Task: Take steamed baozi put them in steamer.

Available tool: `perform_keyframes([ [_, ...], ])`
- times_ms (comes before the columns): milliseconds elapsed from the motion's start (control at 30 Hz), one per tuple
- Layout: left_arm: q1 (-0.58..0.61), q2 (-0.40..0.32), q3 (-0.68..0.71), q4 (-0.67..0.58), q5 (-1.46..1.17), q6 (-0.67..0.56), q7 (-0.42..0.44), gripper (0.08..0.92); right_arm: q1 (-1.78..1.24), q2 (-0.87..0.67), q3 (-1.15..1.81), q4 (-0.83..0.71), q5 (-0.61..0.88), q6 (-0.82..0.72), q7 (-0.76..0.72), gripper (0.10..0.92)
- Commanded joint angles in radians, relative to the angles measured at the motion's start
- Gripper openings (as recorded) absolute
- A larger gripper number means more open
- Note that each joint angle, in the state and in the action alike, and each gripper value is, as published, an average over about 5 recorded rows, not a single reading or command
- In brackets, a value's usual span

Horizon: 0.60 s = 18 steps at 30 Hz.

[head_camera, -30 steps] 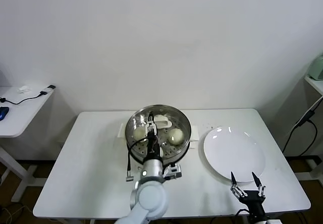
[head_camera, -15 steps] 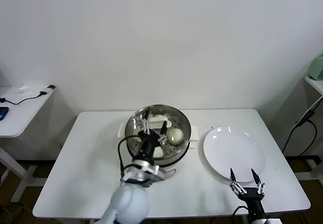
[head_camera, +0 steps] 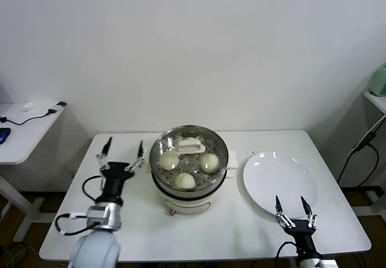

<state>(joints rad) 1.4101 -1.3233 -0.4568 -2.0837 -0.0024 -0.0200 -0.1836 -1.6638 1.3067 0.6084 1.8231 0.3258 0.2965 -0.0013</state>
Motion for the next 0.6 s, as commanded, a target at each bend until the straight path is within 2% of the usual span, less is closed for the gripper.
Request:
perform_keyframes([
  [33, 0.185, 0.033, -0.237, 0.185, -0.218, -0.287, -0.035, 0.823, 0.018, 0.003, -0.004, -0.037, 0.007, 0.039, 0.004, 0.823],
  [333, 0.187, 0.035, -0.189, 0.370, -0.179, -0.384, -0.025, 0.823, 0.028, 0.006, -0.012, -0.050, 0.009, 0.037, 0.008, 0.823],
  [600, 0.209, 0.026, -0.156, 0.370, -0.152, -0.393, 0.005, 0.823, 0.024, -0.006, -0.024, -0.054, 0.018, 0.034, 0.004, 0.823],
])
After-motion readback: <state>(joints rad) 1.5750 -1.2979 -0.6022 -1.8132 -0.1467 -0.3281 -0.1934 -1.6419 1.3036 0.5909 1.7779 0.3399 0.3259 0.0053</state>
